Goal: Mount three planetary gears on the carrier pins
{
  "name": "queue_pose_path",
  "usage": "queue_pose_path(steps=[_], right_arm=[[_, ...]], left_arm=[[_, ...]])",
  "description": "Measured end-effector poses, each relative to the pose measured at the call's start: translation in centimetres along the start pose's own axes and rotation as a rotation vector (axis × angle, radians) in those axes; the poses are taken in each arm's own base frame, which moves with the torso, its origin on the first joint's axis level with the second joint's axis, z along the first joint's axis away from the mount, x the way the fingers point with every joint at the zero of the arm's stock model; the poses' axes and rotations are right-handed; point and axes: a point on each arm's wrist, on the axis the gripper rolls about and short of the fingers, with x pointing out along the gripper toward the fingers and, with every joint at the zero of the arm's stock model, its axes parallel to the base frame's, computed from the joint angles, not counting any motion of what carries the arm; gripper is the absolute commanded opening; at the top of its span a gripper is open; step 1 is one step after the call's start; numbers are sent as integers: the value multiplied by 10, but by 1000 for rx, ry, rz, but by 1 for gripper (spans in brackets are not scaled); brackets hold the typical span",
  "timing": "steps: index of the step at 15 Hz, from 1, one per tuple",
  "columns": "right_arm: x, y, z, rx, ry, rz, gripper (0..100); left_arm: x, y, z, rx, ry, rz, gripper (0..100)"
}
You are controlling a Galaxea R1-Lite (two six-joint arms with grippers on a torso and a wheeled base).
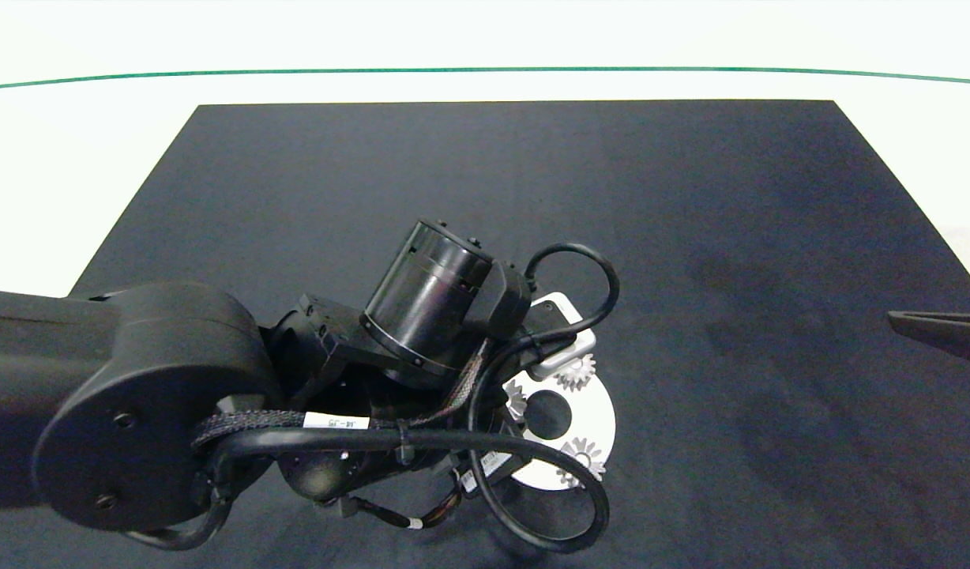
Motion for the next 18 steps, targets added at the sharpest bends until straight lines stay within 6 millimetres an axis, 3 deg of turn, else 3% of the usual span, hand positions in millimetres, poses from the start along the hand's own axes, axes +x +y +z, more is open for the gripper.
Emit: queue_pose_path(steps=[18], right_arm=[[-1, 0, 1, -2, 6, 9, 100]], left_arm=[[10, -2, 0, 18, 20, -7, 0]])
